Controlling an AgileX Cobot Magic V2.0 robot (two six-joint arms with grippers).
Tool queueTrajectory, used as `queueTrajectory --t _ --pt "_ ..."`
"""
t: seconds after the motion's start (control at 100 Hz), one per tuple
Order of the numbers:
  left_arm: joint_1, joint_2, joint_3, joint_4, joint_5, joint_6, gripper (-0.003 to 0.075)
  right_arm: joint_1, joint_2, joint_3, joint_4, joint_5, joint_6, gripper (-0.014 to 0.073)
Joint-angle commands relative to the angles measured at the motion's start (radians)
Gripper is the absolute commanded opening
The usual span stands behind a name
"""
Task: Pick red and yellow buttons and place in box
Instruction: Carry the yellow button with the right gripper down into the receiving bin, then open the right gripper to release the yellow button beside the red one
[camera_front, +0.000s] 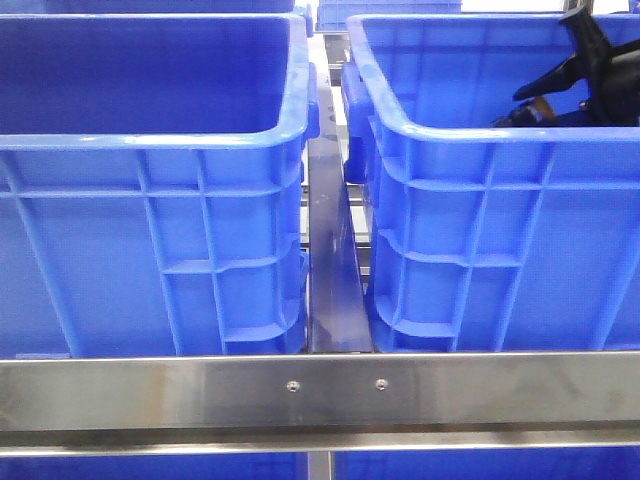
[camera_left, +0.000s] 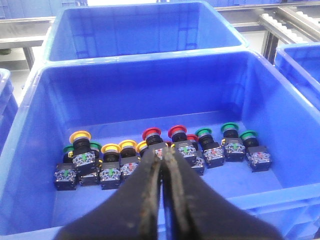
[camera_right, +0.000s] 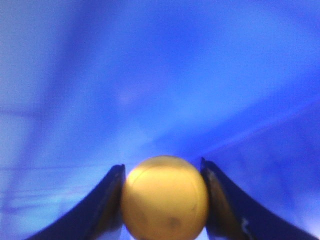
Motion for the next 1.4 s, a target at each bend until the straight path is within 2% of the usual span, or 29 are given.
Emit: queueTrajectory --t 0.0,0.19,0.26,0.57,0.69,1.0,1.39 --pt "0.002 0.014 -0.025 -0.021 -0.080 -0.011 -0.0019 0.000 -0.046 -0.033 0.060 0.060 0.004 0.0026" --pt "0.002 0.014 -0.025 -0.021 -0.080 -0.011 -0.0019 0.000 -0.044 -0.033 0.060 0.058 0.004 0.0032" --pt "0.002 0.014 -0.025 -0.021 -0.080 -0.011 -0.0019 0.000 -0.044 -0.033 0.060 0.054 0.004 0.0073" --pt "0.002 0.014 -0.025 -0.021 -0.080 -0.011 -0.0019 0.000 -0.044 -0.033 0.060 0.035 0.005 0.0431" --pt "0.002 0.014 -0.025 -0.021 -0.080 -0.011 -0.0019 0.000 -0.044 -0.033 0.060 0.009 0.005 0.0509" --pt "0.002 0.014 -0.025 -0.021 -0.080 -0.011 -0.0019 -0.003 -0.044 -0.033 0.060 -0.010 0.005 0.0525" --pt "0.002 0.014 -0.025 -0.021 -0.080 -0.011 -0.0019 -0.054 -0.048 -0.033 0.059 -0.009 0.002 0.0525"
